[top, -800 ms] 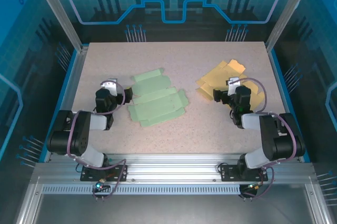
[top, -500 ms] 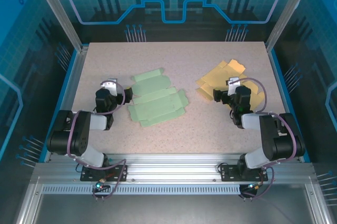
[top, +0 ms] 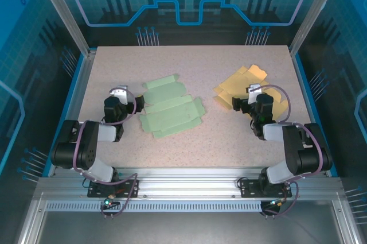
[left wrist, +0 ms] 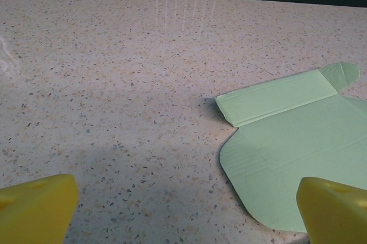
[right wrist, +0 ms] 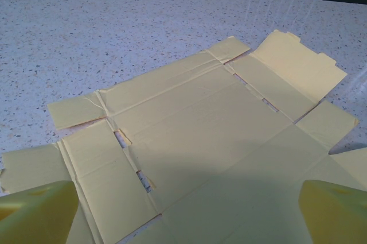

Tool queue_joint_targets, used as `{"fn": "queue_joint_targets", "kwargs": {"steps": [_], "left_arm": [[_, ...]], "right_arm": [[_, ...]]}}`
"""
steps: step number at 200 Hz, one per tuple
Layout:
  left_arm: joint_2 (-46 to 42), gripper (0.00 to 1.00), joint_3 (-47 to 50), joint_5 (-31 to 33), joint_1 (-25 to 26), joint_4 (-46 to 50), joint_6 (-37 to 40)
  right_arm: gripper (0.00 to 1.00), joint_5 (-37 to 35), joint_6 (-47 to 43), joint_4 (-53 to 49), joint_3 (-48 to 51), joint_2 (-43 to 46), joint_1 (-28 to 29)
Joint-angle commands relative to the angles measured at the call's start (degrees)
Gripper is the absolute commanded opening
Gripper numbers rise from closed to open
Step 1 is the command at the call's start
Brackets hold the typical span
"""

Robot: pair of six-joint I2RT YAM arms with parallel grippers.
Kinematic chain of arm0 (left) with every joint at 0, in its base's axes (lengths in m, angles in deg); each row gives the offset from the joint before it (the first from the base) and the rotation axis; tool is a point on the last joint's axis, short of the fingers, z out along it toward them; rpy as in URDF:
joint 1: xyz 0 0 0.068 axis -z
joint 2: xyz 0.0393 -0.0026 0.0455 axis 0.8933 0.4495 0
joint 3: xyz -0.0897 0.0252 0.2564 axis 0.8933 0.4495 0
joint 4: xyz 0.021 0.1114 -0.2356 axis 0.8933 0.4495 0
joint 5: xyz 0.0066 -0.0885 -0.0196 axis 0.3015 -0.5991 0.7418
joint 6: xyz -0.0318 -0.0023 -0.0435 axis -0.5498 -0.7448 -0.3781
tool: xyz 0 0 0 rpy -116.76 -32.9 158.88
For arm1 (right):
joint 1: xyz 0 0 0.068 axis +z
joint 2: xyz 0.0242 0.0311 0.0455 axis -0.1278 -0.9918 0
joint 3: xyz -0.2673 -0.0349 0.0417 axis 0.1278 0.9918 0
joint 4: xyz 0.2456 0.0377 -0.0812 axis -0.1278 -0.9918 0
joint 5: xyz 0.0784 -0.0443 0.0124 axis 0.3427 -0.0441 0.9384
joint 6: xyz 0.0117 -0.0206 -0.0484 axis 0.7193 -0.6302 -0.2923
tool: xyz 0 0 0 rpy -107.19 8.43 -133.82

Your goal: Fold the paper box

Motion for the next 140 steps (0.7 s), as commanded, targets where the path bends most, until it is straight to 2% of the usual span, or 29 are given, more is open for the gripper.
{"fn": "queue_joint_targets", "kwargs": {"steps": [1, 47, 83, 104, 140], "left_arm": [[-0.2, 0.99, -0.2, -0.8, -0.2, -0.4, -0.1], [-0.9, 0.99, -0.4, -2.7, -0.2, 0.8, 0.4], [-8.8, 0.99, 1.7, -0.1, -0.2, 3.2, -0.3], [-17.4, 0.99, 3.0, 1.5, -0.1, 7.5, -1.3], [-29.4, 0.99, 0.1, 0.7, 0.0, 18.9, -11.2]], "right_arm": [[1.00, 0.7, 0.2, 0.5, -0.4, -0.3, -0.7], [1.00, 0.0, 0.1, -1.1, -1.0, 0.3, -0.5], [1.00, -3.2, 0.2, -8.2, -2.4, 5.7, 0.8], [1.00, -5.8, 2.9, -16.5, -3.9, 11.3, 1.9], [1.00, -9.8, 13.9, -36.5, -9.3, 20.9, 4.9]]}}
